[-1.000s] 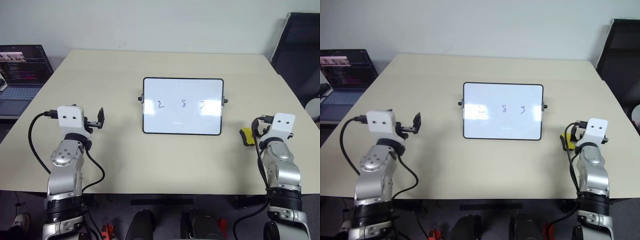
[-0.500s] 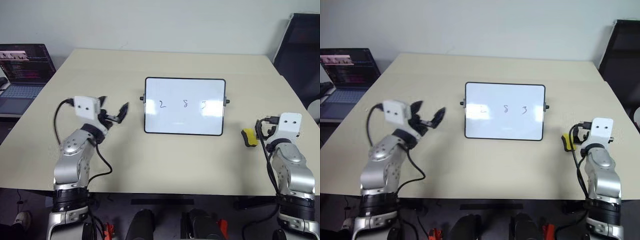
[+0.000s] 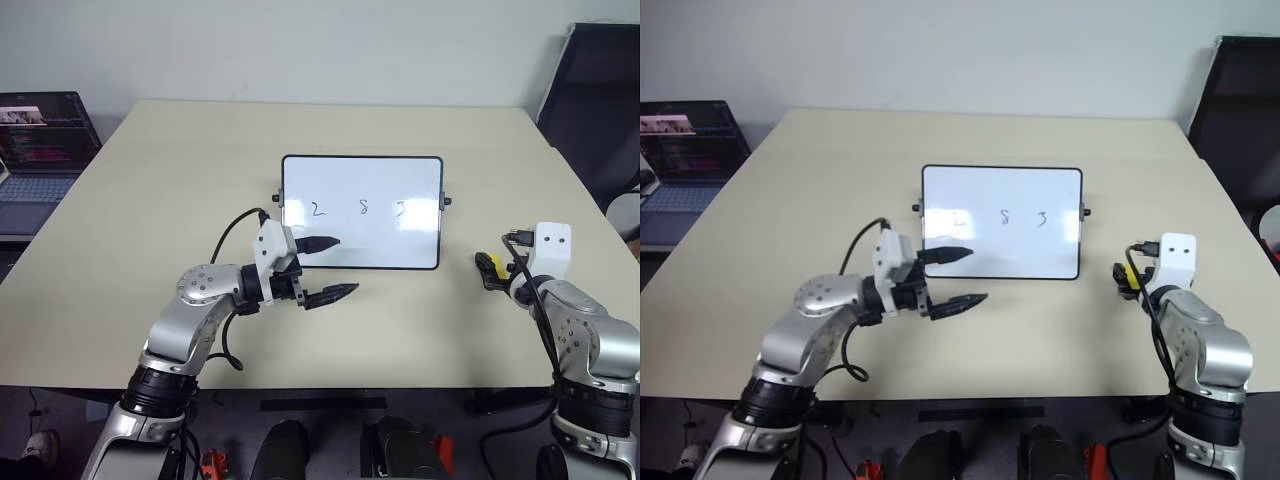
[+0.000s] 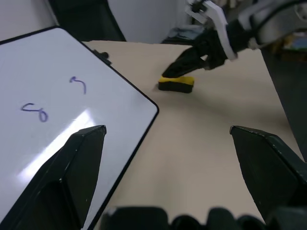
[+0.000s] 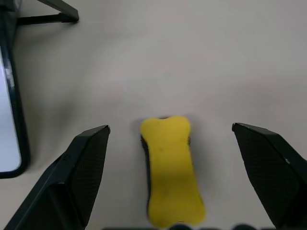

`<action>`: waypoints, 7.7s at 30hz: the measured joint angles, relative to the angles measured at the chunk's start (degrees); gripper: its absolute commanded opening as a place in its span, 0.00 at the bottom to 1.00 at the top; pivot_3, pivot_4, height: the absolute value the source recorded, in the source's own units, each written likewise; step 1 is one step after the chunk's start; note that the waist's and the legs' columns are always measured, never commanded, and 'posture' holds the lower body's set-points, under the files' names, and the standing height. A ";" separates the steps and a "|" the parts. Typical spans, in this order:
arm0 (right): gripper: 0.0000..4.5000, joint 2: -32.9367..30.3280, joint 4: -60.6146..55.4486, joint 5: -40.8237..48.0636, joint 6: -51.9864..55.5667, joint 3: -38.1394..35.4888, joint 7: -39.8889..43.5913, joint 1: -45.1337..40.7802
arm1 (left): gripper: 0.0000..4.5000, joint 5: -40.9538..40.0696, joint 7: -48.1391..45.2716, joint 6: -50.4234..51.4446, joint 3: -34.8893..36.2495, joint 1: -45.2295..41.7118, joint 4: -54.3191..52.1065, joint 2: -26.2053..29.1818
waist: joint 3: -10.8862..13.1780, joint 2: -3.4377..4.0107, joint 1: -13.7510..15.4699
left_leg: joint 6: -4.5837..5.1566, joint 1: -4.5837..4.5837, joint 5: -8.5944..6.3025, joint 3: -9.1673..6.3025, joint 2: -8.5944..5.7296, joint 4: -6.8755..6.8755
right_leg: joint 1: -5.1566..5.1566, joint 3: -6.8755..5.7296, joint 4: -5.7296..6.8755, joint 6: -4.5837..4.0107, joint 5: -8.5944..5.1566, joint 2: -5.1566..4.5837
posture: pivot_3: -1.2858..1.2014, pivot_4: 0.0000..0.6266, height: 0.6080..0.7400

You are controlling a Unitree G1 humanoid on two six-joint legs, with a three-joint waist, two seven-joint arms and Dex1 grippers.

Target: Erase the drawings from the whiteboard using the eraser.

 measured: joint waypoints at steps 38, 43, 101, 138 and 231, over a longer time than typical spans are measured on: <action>0.21 1.36 7.45 -0.03 -1.18 0.14 -0.58 -2.08 | 1.00 3.48 -1.44 -5.81 -1.18 0.50 3.73 0.09 | 0.00 0.00 0.02 | 0.01 -0.03 0.00 -0.03 0.03 0.00 | -0.02 -0.01 0.00 0.06 -0.03 -0.02 | 0.52 0.24 1.00; 0.21 1.35 8.15 -0.04 -1.21 0.12 -0.63 -2.65 | 1.00 3.69 -1.36 -6.47 -0.93 0.28 4.03 0.27 | 0.00 0.00 0.01 | 0.00 -0.03 0.00 -0.03 0.03 0.00 | -0.02 0.00 0.00 0.05 -0.03 -0.02 | 0.52 0.24 1.00; 0.21 6.89 3.65 -11.75 -10.58 21.49 0.88 -6.55 | 1.00 15.40 22.72 -6.58 2.54 -5.09 12.08 -8.11 | -0.13 -0.10 0.37 | 0.05 0.07 0.04 -0.28 0.02 0.08 | 0.11 -0.07 0.05 0.07 0.03 -0.08 | 0.52 0.24 1.00; 0.21 -0.98 -1.04 -13.64 -37.55 19.22 10.94 8.55 | 1.00 15.45 32.94 -2.85 9.11 8.05 -1.64 -8.39 | -0.08 -0.09 0.57 | 0.03 -0.02 0.02 -0.28 0.02 0.01 | 0.00 -0.03 -0.03 0.12 -0.03 -0.08 | 0.52 0.24 1.00; 0.21 5.50 8.46 -25.94 -26.11 28.61 15.83 -8.87 | 1.00 14.17 25.37 -2.63 4.23 4.87 -0.48 -6.79 | -0.05 -0.07 0.59 | 0.03 -0.02 0.02 -0.33 0.02 0.02 | -0.01 -0.07 0.01 -0.02 0.06 -0.10 | 0.52 0.24 1.00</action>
